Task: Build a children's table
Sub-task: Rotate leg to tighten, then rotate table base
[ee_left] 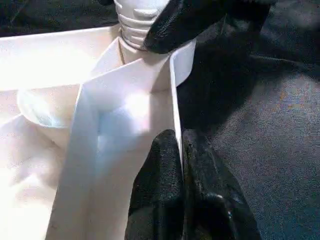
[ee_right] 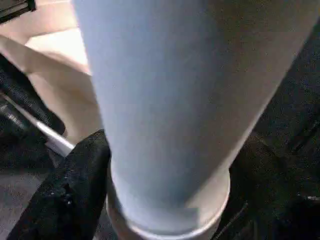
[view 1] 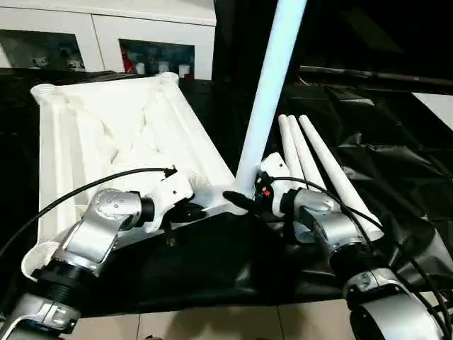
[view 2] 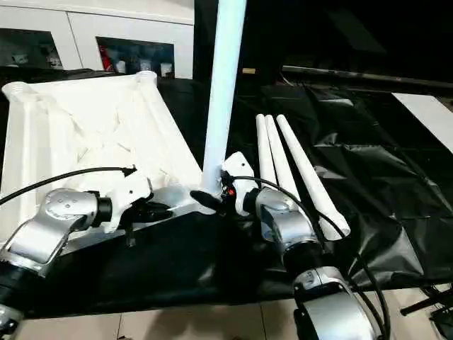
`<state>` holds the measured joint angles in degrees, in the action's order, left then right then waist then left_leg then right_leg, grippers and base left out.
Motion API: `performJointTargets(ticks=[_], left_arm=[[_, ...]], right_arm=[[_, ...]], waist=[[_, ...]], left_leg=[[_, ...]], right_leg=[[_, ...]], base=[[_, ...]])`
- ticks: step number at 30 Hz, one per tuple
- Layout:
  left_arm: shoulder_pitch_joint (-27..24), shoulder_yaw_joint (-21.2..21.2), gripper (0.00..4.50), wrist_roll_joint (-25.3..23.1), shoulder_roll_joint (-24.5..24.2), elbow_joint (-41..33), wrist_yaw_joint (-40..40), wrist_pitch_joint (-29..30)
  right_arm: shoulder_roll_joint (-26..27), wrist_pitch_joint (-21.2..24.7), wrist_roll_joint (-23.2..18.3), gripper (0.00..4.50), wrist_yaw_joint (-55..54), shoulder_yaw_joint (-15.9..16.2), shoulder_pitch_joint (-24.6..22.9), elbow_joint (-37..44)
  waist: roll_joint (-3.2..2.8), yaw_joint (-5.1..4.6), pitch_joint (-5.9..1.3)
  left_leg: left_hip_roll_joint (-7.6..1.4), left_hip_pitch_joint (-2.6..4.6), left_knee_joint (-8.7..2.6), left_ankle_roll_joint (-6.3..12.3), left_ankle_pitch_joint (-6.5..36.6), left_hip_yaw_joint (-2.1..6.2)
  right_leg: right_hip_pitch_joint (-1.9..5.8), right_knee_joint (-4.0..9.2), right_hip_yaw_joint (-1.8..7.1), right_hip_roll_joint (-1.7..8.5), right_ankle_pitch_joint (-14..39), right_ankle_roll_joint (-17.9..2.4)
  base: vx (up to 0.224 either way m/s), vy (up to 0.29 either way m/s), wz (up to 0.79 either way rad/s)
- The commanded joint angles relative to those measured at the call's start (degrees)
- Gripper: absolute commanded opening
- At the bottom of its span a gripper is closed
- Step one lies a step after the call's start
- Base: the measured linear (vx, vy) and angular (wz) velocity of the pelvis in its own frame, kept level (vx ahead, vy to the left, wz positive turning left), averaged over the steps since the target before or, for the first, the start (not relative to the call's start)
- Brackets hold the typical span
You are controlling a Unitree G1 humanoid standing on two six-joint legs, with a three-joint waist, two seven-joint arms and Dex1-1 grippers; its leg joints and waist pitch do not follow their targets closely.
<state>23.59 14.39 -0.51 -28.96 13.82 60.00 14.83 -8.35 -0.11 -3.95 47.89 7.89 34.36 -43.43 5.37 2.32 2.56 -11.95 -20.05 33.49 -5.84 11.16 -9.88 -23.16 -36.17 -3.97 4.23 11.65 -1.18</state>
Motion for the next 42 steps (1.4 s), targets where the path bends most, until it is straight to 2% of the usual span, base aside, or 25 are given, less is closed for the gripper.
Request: performJointTargets(ticks=[1,3,7,10,13,17,19,20,21,22,23,24,25,26,27,28,29,30,31,34,35,36,38,42], left_arm=[[-1.29,1.41,0.0,0.89,0.23,1.15,1.87,-0.56],[-1.24,1.32,0.0,0.98,0.17,1.16,1.83,-0.59],[-1.27,1.34,0.0,1.05,0.24,1.16,1.88,-0.54],[-1.35,1.26,0.0,1.19,0.36,1.08,1.79,-0.4],[-1.35,1.09,0.0,0.99,1.16,1.26,0.03,0.45],[0.82,0.25,0.0,-0.72,5.81,3.84,-7.87,3.84],[3.01,-0.68,0.0,-1.59,10.13,6.37,-14.24,5.63],[4.08,-1.09,0.0,-1.73,12.14,7.56,-16.77,6.5],[6.38,-1.4,0.0,-2.46,16.13,10.35,-21.81,7.93],[6.75,-1.42,0.0,-2.57,16.87,10.8,-22.65,8.21],[8.51,-1.48,0.0,-3.19,20.47,12.97,-26.85,9.21],[8.81,-1.48,0.0,-3.28,21.1,13.34,-27.54,9.28],[9.94,-1.42,0.0,-3.58,23.51,14.71,-30.11,9.5],[9.96,-1.39,0.0,-3.59,23.56,14.73,-30.13,9.51],[10.17,-1.12,0.0,-3.73,24.08,14.93,-30.34,9.58],[10.32,-0.62,0.0,-4.34,24.25,15.11,-30.3,9.38],[10.43,-0.57,0.0,-4.86,24.22,15.36,-30.22,9.49],[10.59,-0.75,0.0,-5.19,24.34,15.73,-30.45,9.6],[10.73,-0.79,0.0,-5.5,24.16,15.99,-30.46,9.56],[11.34,-1.22,0.0,-5.81,23.25,17.02,-30.79,9.61],[11.52,-1.34,0.0,-5.88,22.98,17.35,-30.89,9.46],[11.71,-1.51,0.0,-6.01,22.51,17.65,-31.06,9.19],[11.96,-1.72,0.0,-6.03,22.0,18.02,-31.28,8.9],[13.75,-3.22,0.0,-6.86,21.51,21.13,-34.91,5.87]], right_arm=[[-1.01,0.66,0.24,3.42,0.55,0.25,-0.6,1.02],[-0.97,0.95,0.09,3.13,0.56,0.11,-0.74,1.21],[-0.72,1.23,-0.19,2.88,0.5,-0.13,-0.82,1.28],[-0.27,1.69,-0.57,2.79,-0.11,-0.47,-1.17,1.49],[1.54,2.61,-1.24,2.78,-5.91,-2.71,-1.37,0.22],[4.89,2.86,-1.16,2.77,-19.78,-6.62,-0.28,-4.76],[6.93,3.7,-1.7,2.77,-27.59,-8.86,0.82,-7.7],[7.68,3.96,-1.65,2.77,-31.52,-9.67,1.42,-9.06],[9.49,4.63,-2.4,2.77,-38.49,-11.64,2.67,-11.69],[9.8,4.75,-2.39,2.77,-39.6,-11.83,2.89,-12.09],[11.35,4.86,-2.17,2.77,-43.23,-12.09,3.98,-13.79],[11.6,4.66,-1.97,2.77,-43.43,-11.88,4.16,-13.95],[12.55,3.58,-0.91,2.77,-43.79,-10.66,4.86,-14.41],[12.58,3.54,-0.87,2.77,-43.77,-10.61,4.89,-14.42],[12.87,3.16,-0.44,2.77,-43.52,-10.04,5.15,-14.5],[13.23,2.56,0.19,2.77,-43.02,-9.42,5.59,-14.58],[13.52,1.82,0.37,2.77,-42.33,-9.43,6.0,-14.74],[13.72,1.3,0.31,3.33,-42.3,-9.73,6.36,-15.19],[13.83,0.89,0.03,3.33,-41.99,-10.07,6.65,-15.39],[13.75,-0.91,-0.29,3.56,-40.81,-10.59,7.37,-15.64],[13.66,-1.35,-0.25,3.81,-40.44,-10.56,7.58,-15.72],[13.15,-2.17,0.29,3.81,-39.7,-9.94,7.54,-15.1],[12.47,-2.96,0.85,3.81,-38.87,-9.31,7.37,-14.07],[10.73,-2.74,0.02,3.81,-35.54,-9.31,5.92,-9.52]], waist=[[-0.32,0.06,-3.02],[-0.33,0.04,-2.97],[-0.39,-0.01,-2.93],[-0.41,-0.02,-3.0],[-0.37,-0.12,-2.9],[-0.45,-0.46,-2.66],[-0.4,-0.46,-2.72],[-0.46,-0.36,-2.81],[-0.48,-0.21,-2.83],[-0.48,-0.02,-3.0],[-0.43,0.0,-3.05],[-0.74,0.25,-3.2],[-0.41,0.38,-3.3],[-0.41,0.38,-3.3],[-0.25,0.63,-3.4],[-0.15,0.71,-3.46],[-0.38,0.74,-3.46],[-0.32,0.72,-3.42],[-0.25,0.74,-3.32],[-0.62,0.5,-3.06],[-0.41,0.07,-3.02],[-0.47,-0.29,-3.17],[-0.42,-0.53,-3.16],[-0.32,-0.38,-3.29]], left_leg=[[-1.49,-0.11,-3.71,2.36,6.54,-0.13],[-1.48,-0.09,-3.73,2.32,6.71,-0.13],[-1.54,-0.03,-3.79,1.96,7.62,-0.08],[-1.49,-0.04,-3.72,2.03,6.92,-0.13],[-1.53,-0.04,-3.88,1.57,7.32,-0.07],[-1.53,0.24,-4.1,-0.36,10.12,-0.04],[-1.46,0.23,-4.12,-1.06,10.87,0.1],[-1.33,0.57,-3.93,-1.26,10.7,-0.07],[-1.24,0.72,-3.84,-1.17,11.02,-0.22],[-1.21,0.79,-3.76,-1.12,10.57,-0.29],[-1.17,0.7,-3.74,-1.08,9.93,-0.33],[-1.16,0.67,-3.7,-0.82,9.17,-0.32],[-1.05,0.32,-3.57,-0.24,8.31,-0.39],[-1.05,0.32,-3.57,-0.24,8.31,-0.39],[-0.92,-0.21,-3.49,0.86,6.3,-0.33],[-0.88,-0.25,-3.4,1.65,5.77,-0.38],[-0.86,-0.25,-3.39,1.9,5.67,-0.38],[-0.88,-0.21,-3.38,2.13,5.74,-0.42],[-0.93,-0.17,-3.44,2.23,6.51,-0.41],[-1.08,-0.2,-3.78,1.15,10.34,-0.16],[-1.04,-0.54,-3.94,0.71,11.49,0.04],[-1.06,-0.59,-3.92,0.37,12.06,0.18],[-1.11,-0.58,-3.83,0.63,11.09,0.18],[-1.03,-0.57,-3.58,1.91,8.5,-0.02]], right_leg=[[2.97,3.99,3.15,3.53,7.84,-11.16],[2.92,4.08,3.14,3.54,8.31,-11.28],[2.84,4.19,3.14,3.53,9.64,-11.05],[2.89,4.07,3.18,3.52,8.43,-11.26],[2.84,4.16,3.19,3.58,9.44,-11.05],[2.39,4.72,3.27,3.58,14.63,-9.68],[2.44,4.83,3.24,3.59,16.42,-8.84],[2.07,4.91,3.29,3.51,15.87,-8.66],[1.94,4.96,3.37,3.44,15.24,-8.55],[1.93,4.77,3.39,3.37,13.27,-8.67],[2.0,4.62,3.4,3.31,11.92,-8.68],[2.1,4.43,3.31,3.25,9.31,-8.93],[2.46,4.26,3.25,3.18,7.17,-8.98],[2.46,4.26,3.25,3.18,7.17,-8.98],[2.95,3.93,3.21,3.27,4.31,-8.72],[3.0,3.91,3.18,3.3,3.56,-8.59],[3.0,3.92,3.19,3.35,3.61,-8.64],[2.94,4.04,3.18,3.36,3.93,-8.62],[2.87,4.22,3.13,3.39,5.68,-8.57],[2.62,4.81,3.04,3.41,11.73,-7.45],[2.82,4.98,2.93,3.42,13.97,-6.71],[2.82,5.09,2.85,3.45,15.04,-6.38],[2.71,4.97,2.97,3.46,13.05,-6.96],[2.86,4.52,3.08,3.36,8.19,-8.4]], base=[[0.0,0.0,0.0],[0.0,0.0,0.0],[0.0,0.0,0.0],[0.0,0.0,0.0],[0.0,0.0,0.0],[0.0,0.0,0.0],[0.0,0.0,0.0],[0.0,0.0,0.0],[0.0,0.0,0.0],[0.0,0.0,0.0],[0.0,0.0,0.0],[0.0,0.0,0.0],[0.0,0.0,0.0],[0.0,0.0,0.0],[0.0,0.0,0.0],[0.0,0.0,0.0],[0.0,0.0,0.0],[0.0,0.0,0.0],[0.0,0.0,0.0],[0.0,0.0,0.0],[0.0,0.0,0.0],[0.0,0.0,0.0],[0.0,0.0,0.0],[0.0,0.0,0.0]])
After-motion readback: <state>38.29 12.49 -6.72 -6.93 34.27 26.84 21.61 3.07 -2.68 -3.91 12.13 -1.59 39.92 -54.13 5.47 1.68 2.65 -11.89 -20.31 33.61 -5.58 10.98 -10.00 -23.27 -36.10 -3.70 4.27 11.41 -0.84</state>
